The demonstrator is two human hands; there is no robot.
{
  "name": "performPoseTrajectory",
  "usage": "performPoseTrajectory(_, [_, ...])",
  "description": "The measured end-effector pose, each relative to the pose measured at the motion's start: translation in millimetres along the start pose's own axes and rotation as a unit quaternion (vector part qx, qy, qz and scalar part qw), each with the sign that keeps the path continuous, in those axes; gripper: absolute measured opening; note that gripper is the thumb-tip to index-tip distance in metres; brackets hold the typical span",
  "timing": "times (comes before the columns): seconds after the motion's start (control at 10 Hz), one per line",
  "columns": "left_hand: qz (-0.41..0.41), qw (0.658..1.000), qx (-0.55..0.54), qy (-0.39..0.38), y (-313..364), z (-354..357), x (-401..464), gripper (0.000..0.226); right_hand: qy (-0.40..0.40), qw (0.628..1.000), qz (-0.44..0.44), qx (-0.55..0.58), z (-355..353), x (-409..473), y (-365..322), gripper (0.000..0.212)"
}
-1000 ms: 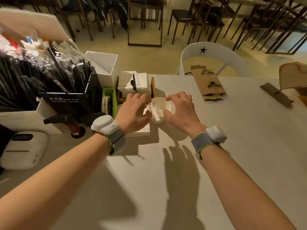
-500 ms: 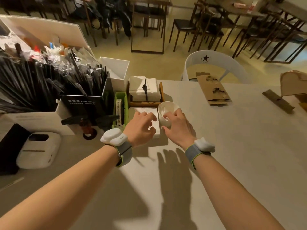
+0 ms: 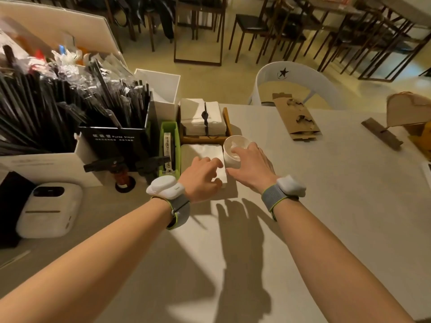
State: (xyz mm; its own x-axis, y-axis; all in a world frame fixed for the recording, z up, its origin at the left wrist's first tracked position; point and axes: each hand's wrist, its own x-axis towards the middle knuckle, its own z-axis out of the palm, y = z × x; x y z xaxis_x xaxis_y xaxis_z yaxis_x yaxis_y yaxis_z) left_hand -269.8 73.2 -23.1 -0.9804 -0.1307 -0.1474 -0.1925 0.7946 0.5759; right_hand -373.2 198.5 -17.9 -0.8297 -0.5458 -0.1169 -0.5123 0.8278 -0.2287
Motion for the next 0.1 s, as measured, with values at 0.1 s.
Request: performPoseTrajectory(0.1, [0.009,0.999,-0.029,0.018,5.5,-15.2,0.1,0.033,0.031,0.999,-0.021,0.024,-21.3,-5.9,-7.7,0.051])
